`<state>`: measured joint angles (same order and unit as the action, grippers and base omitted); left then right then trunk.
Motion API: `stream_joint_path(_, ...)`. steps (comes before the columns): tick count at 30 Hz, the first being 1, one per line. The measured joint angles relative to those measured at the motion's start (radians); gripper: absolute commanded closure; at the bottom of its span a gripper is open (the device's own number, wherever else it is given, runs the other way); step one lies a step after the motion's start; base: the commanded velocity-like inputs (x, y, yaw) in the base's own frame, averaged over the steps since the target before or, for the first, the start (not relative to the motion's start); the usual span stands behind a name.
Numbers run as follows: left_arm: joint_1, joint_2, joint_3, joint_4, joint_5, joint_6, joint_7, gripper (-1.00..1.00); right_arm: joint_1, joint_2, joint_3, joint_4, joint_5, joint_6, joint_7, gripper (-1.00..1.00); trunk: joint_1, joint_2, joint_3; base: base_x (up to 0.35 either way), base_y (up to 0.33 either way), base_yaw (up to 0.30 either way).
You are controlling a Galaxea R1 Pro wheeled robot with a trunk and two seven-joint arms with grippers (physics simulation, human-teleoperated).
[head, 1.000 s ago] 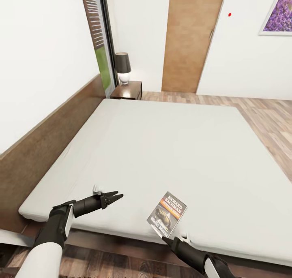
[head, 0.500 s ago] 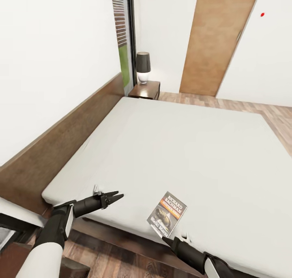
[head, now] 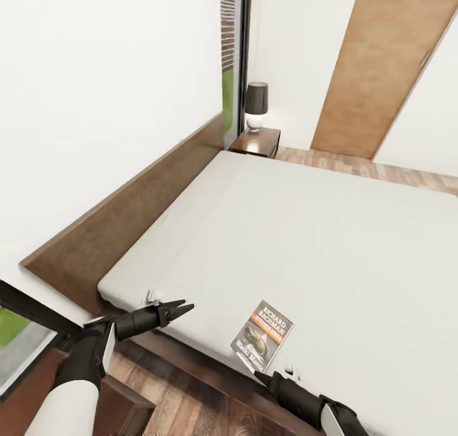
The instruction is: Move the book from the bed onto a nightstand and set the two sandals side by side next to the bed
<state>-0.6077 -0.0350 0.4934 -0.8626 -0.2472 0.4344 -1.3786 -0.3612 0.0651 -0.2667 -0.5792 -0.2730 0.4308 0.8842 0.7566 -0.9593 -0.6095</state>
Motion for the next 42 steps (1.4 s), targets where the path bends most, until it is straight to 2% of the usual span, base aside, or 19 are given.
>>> stream_joint_path(5, 0.0, 0.0, 0.0, 0.013, 0.0, -0.002, 0.017, -1.0, 0.0, 0.0, 0.0, 0.0, -0.002, 0.001, 0.0, 1.0, 0.0, 0.0, 0.0, 0.0, 0.0, 0.223)
stream_joint_path(8, -0.001, 0.007, 0.002, 0.093, -0.001, -0.014, 0.039, -1.0, 0.0, 0.0, 0.0, -0.001, -0.003, 0.001, 0.001, 1.0, 0.0, 0.0, 0.0, 0.0, 0.0, 0.041)
stream_joint_path(11, -0.001, 0.013, 0.002, 0.145, -0.002, -0.075, 0.053, -1.0, 0.001, -0.002, 0.0, -0.001, -0.003, 0.001, 0.001, 1.0, 0.0, 0.0, 0.0, 0.0, 0.0, 0.011)
stream_joint_path(15, 0.001, 0.048, 0.004, 0.24, -0.002, -0.2, 0.111, -1.0, 0.0, -0.008, 0.0, -0.001, -0.004, 0.001, 0.007, 1.0, 0.0, 0.0, 0.0, 0.0, 0.0, 0.002)
stream_joint_path(17, 0.001, 0.051, 0.004, 0.248, -0.002, -0.211, 0.137, -1.0, 0.001, -0.01, 0.0, 0.001, -0.007, 0.002, 0.044, 1.0, 0.0, 0.0, 0.0, 0.0, 0.0, 0.0)
stream_joint_path(18, 0.001, 0.052, 0.003, 0.259, -0.003, -0.216, 0.186, -1.0, 0.001, -0.024, -0.003, 0.008, -0.015, 0.006, 0.156, 1.0, 0.0, 0.0, 0.0, 0.0, 0.0, 0.0)
stream_joint_path(22, 0.001, 0.053, 0.003, 0.296, -0.002, -0.25, 0.216, -1.0, 0.001, -0.081, -0.008, 0.015, 0.0, -0.001, 0.25, 1.0, 0.0, 0.0, 0.0, 0.0, 0.0, 0.0)
stream_joint_path(38, 0.001, 0.052, 0.003, 0.3, -0.001, -0.258, 0.216, -1.0, 0.001, -0.089, -0.005, 0.016, 0.007, -0.001, 0.261, 1.0, 0.0, 0.0, 0.0, 0.0, 0.0, 0.001)
stream_joint_path(42, 0.002, 0.05, 0.002, 0.3, 0.0, -0.258, 0.216, -1.0, 0.001, -0.089, -0.007, 0.016, 0.007, -0.001, 0.261, 1.0, 0.0, 0.0, 0.0, 0.0, 0.0, 0.2)
